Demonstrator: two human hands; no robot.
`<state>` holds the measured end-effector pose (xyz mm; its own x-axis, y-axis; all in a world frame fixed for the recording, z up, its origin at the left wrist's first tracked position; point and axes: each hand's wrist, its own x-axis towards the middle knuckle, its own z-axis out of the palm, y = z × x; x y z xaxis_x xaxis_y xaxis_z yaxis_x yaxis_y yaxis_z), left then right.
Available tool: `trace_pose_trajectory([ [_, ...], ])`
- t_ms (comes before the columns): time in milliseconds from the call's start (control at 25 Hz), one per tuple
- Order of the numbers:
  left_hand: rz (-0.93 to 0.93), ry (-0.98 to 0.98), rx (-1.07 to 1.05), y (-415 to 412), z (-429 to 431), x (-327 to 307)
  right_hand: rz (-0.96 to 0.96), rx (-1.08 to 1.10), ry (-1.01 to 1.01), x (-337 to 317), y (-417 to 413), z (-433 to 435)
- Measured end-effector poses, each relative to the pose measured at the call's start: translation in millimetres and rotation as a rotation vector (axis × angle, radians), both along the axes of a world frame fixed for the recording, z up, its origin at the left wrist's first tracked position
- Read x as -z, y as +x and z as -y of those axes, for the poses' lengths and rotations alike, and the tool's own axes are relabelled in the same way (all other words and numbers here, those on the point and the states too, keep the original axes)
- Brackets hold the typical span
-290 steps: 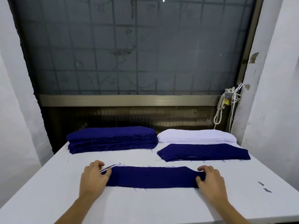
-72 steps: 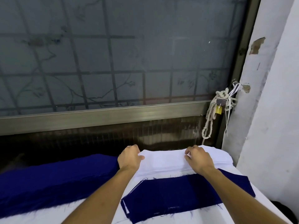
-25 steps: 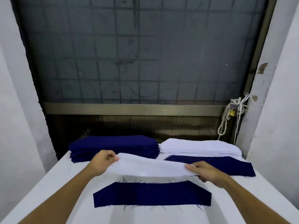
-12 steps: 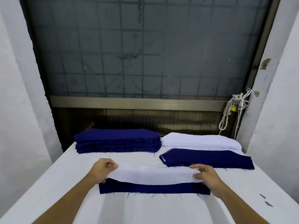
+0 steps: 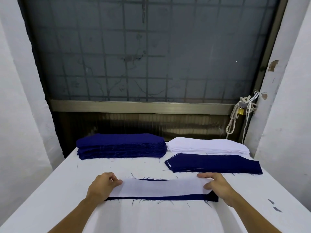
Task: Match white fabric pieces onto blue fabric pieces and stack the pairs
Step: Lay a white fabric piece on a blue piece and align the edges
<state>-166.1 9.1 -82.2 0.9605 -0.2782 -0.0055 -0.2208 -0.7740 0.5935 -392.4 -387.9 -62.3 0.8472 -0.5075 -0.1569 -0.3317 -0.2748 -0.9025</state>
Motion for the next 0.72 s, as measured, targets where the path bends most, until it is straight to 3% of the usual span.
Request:
trace_pose_trajectory([
  [560, 0.122, 0.340, 0.066, 10, 15, 1, -0.293, 0.012, -0.511, 7, -5, -1],
  [720, 0.217, 0.451, 0.065, 14, 28, -23, -0.270, 0.028, -0.674, 3, 1, 3],
])
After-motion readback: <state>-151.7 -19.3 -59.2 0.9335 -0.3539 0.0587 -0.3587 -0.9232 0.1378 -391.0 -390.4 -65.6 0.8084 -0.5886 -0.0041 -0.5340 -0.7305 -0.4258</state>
